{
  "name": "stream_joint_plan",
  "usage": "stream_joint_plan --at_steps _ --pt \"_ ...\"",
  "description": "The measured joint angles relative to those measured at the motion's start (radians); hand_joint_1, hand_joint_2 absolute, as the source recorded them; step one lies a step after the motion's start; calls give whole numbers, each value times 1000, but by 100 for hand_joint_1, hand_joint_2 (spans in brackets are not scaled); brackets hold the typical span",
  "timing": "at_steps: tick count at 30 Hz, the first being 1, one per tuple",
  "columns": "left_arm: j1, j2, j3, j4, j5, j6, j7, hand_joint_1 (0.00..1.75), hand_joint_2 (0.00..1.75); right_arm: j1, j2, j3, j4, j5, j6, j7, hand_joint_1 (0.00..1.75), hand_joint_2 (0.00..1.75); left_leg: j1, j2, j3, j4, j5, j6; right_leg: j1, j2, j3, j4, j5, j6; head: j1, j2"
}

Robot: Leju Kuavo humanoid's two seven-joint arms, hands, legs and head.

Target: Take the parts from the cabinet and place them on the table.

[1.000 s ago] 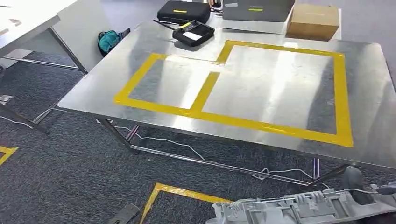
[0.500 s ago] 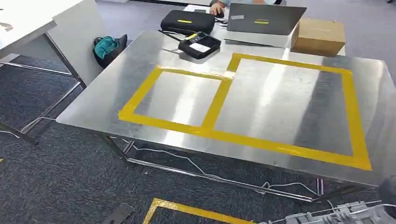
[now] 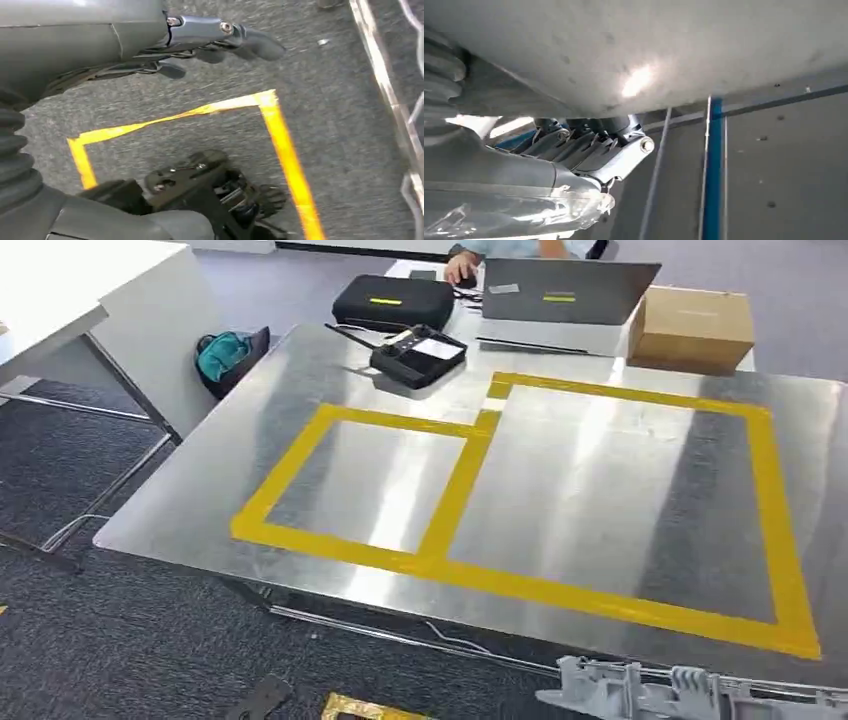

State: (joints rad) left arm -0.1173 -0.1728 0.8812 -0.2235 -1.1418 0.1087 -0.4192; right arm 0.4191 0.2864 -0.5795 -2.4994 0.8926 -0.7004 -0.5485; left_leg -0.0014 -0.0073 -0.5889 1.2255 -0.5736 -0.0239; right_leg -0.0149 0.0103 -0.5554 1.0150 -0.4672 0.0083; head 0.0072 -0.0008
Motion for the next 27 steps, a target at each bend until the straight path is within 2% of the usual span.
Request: stream_joint_plan --at_steps 1,2,3,4,5,7,8,9,10,11,12,13,14,16,17,18,19,20,21,22,23,24,25,26,27 --pt "2 0 0 0 0 0 0 0 175 0 -17 -25 0 -6 7 19 175 175 2 0 -46 50 -36 -4 -2 2 10 -5 -6 1 0 0" --pt "4 1 0 0 0 0 0 0 175 -2 -38 -53 0 -14 21 42 175 175 4 0 -80 71 -70 -8 -5 4 23 -10 -14 2 -1 0" --pt "5 2 0 0 1 0 -1 0 175 -6 -58 -84 1 -26 37 59 175 175 5 0 -99 61 -78 -8 -8 6 37 -12 -24 6 0 0" --pt "5 2 0 0 1 0 -1 0 175 -13 -73 -111 1 -32 48 67 175 175 6 0 -99 23 -57 -10 -12 8 55 -14 -36 11 -1 0" --pt "5 3 0 0 1 0 -1 0 175 -17 -88 -134 1 -35 51 73 175 175 8 0 -88 -32 -13 -11 -15 7 74 -16 -47 15 -1 0" --pt "8 4 0 1 1 -1 -1 0 175 -21 -107 -166 1 -40 53 75 175 175 14 2 -60 -172 149 -12 -18 6 97 -20 -74 31 -2 0" --pt "6 3 0 2 2 -1 -2 0 175 -23 -116 -177 1 -40 56 76 175 175 17 11 -58 -206 116 -10 -14 10 110 -17 -95 38 -9 0" --pt "4 3 0 1 2 -1 -2 0 175 -24 -122 -186 0 -40 57 76 175 175 13 12 -52 -203 107 -6 -15 11 119 -34 -125 46 -4 0" --pt "4 4 0 1 1 -1 -3 0 175 -25 -128 -192 0 -39 58 75 175 175 15 6 -49 -219 101 3 -16 11 152 -21 -98 58 -5 0" --pt "2 5 0 2 1 -1 -4 0 175 -23 -130 -199 0 -40 58 75 175 175 13 5 -44 -220 100 8 -15 8 157 -33 -77 65 -3 0" --pt "2 5 0 1 2 -1 -4 0 175 -27 -134 -206 0 -40 59 76 175 175 16 5 -25 -222 117 18 -18 5 159 -38 -93 70 -4 0" --pt "5 6 0 2 2 -1 -4 0 175 -30 -137 -207 1 -39 62 75 175 175 16 7 -10 -226 150 28 -16 -1 163 -16 -114 68 2 0" --pt "6 7 0 2 2 -1 -4 0 175 -32 -140 -209 1 -40 61 75 175 175 14 8 5 -226 152 34 -16 -4 137 48 -148 69 7 0" --pt "5 5 0 2 2 -1 -4 0 175 -31 -141 -215 1 -40 61 76 175 175 7 9 15 -226 142 40 -13 -4 32 201 -214 69 12 0" --pt "5 5 0 2 2 -1 -4 0 175 -31 -141 -219 1 -39 61 76 175 175 3 9 18 -225 136 41 -11 -4 -17 247 -242 67 14 0" --pt "7 5 0 2 2 -1 -4 0 175 -31 -143 -222 1 -39 62 77 175 175 0 9 23 -224 130 43 -8 -4 -37 247 -241 65 13 0" --pt "9 5 0 2 2 -1 -4 0 175 -35 -145 -229 1 -43 75 84 175 175 -1 9 32 -224 123 44 -5 -4 -38 208 -209 61 14 0" --pt "8 5 0 2 2 -1 -4 0 175 -42 -153 -245 1 -54 100 93 175 175 -2 9 43 -224 115 44 -2 -4 -25 143 -157 55 15 0" --pt "8 5 0 2 3 -1 -4 0 175 -55 -168 -275 1 -75 146 97 175 175 -2 9 57 -224 105 42 1 -5 -4 56 -85 51 16 0" --pt "11 5 0 2 5 -1 -4 0 175 -72 -180 -306 3 -95 189 95 175 175 -2 8 61 -226 98 39 5 -7 7 21 -5 44 14 0" --pt "9 5 0 2 9 -1 -4 0 175 -91 -187 -332 7 -112 225 94 175 175 -3 8 72 -223 96 36 8 -10 -4 17 -22 41 12 0" --pt "9 5 0 2 11 -1 -3 0 175 -122 -206 -382 12 -133 293 88 175 175 -3 8 70 -227 96 30 15 -11 2 13 -24 32 15 0" --pt "8 6 0 2 12 -1 -3 0 175 -142 -224 -429 16 -145 345 87 175 175 -3 8 74 -224 98 24 15 -8 0 10 -11 24 14 0" --pt "8 5 0 2 15 -1 -3 0 175 -163 -240 -465 21 -151 386 85 175 175 -3 8 74 -224 99 21 15 -8 -1 9 -12 21 14 0" --pt "7 5 0 2 17 -1 -3 0 175 -181 -252 -496 26 -153 424 82 175 175 -2 7 75 -223 103 17 13 -5 11 7 -10 18 13 0"
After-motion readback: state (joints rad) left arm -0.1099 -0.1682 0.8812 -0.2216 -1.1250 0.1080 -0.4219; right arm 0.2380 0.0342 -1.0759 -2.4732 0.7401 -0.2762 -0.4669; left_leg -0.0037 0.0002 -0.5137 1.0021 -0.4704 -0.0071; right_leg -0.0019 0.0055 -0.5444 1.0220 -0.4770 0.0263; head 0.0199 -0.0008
